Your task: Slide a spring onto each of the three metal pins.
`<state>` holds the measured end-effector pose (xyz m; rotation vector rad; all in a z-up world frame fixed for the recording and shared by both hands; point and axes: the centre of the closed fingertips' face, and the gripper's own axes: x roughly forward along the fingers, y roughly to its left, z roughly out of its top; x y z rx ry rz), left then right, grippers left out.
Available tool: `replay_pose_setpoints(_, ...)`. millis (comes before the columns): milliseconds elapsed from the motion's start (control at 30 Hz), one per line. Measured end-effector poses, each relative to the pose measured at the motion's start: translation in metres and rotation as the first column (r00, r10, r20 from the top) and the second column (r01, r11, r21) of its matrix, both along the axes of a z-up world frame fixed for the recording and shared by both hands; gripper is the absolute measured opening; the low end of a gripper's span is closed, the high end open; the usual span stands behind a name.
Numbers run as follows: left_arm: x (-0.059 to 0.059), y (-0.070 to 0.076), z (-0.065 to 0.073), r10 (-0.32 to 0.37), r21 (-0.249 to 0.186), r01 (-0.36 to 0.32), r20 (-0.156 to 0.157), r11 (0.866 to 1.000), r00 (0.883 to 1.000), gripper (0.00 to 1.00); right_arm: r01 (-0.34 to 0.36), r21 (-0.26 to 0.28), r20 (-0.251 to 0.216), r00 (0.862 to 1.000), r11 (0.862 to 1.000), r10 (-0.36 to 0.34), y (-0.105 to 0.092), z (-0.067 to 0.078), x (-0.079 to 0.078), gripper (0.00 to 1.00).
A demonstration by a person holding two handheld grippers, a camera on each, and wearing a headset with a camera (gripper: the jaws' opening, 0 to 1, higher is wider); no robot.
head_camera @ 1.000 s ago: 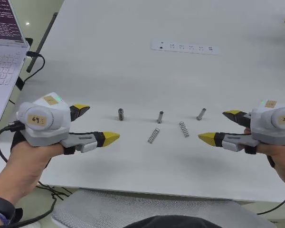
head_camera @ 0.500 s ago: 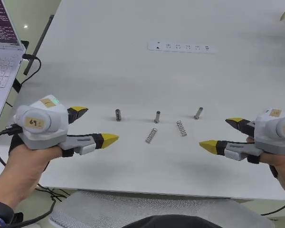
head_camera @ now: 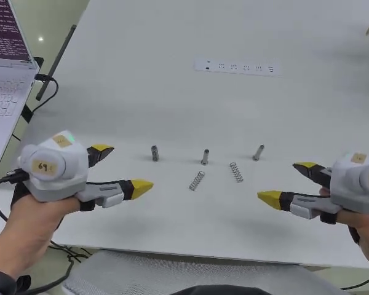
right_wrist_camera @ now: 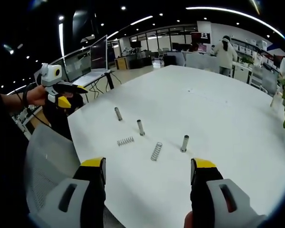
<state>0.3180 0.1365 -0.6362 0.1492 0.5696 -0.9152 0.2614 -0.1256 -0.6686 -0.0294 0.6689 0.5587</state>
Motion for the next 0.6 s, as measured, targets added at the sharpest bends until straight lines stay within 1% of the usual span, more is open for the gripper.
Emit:
replay_pose_setpoints(167, 0.001, -0.002, 0.0, -0.006, 0.006, 0.006, 0.002, 1.0, 1.0, 0.68, 0.0, 0.004, 0.005, 1.0, 1.0, 0.0, 0.0, 0.001, 0.001, 0.72)
replay_pose_setpoints(233, 0.001, -0.005, 0.0, -0.014, 0.006, 0.014, 0.001, 1.0, 1.0, 0.69, 0.001, 0.003, 0.003, 1.0, 1.0, -0.001, -0.001, 0.0, 0.001, 0.72)
replay_pose_setpoints(433, 0.001, -0.018, -0.002, -0.039, 0.005, 0.039, -0.003, 0.999, 0.999, 0.68, 0.001, -0.003, -0.001, 1.0, 1.0, -0.001, -0.002, 0.0, -0.002, 0.72)
replay_pose_setpoints(600, -0.002, -0.03, -0.008, -0.068, 0.006, 0.068, -0.014, 0.998, 0.998, 0.68, 0.007, -0.001, 0.0, 1.0, 1.0, -0.007, -0.004, 0.001, -0.003, 0.72)
